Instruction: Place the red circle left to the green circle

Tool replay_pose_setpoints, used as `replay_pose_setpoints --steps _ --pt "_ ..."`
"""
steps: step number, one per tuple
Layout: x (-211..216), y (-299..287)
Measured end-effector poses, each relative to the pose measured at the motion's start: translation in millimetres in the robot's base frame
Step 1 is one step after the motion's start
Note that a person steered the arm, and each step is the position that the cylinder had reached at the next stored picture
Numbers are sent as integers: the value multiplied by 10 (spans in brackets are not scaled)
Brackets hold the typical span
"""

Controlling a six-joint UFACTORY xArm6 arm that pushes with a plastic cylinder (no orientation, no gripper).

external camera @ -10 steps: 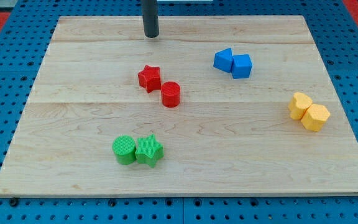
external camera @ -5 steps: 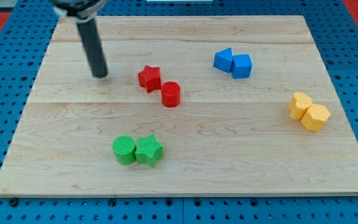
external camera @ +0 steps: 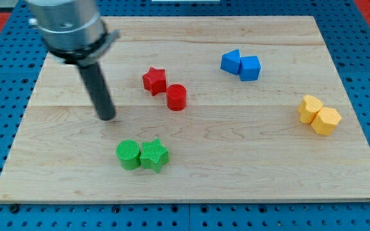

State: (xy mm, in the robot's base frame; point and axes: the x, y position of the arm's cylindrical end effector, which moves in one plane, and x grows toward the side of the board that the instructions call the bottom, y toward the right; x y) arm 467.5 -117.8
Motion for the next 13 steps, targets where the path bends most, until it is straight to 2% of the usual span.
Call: replay_pose_setpoints --steps 1,3,5,10,12,13 --pt "0 547" --pt "0 579" --pt "-5 1372" --pt "-427 1383" --pt "-428 1326" --pt "-428 876"
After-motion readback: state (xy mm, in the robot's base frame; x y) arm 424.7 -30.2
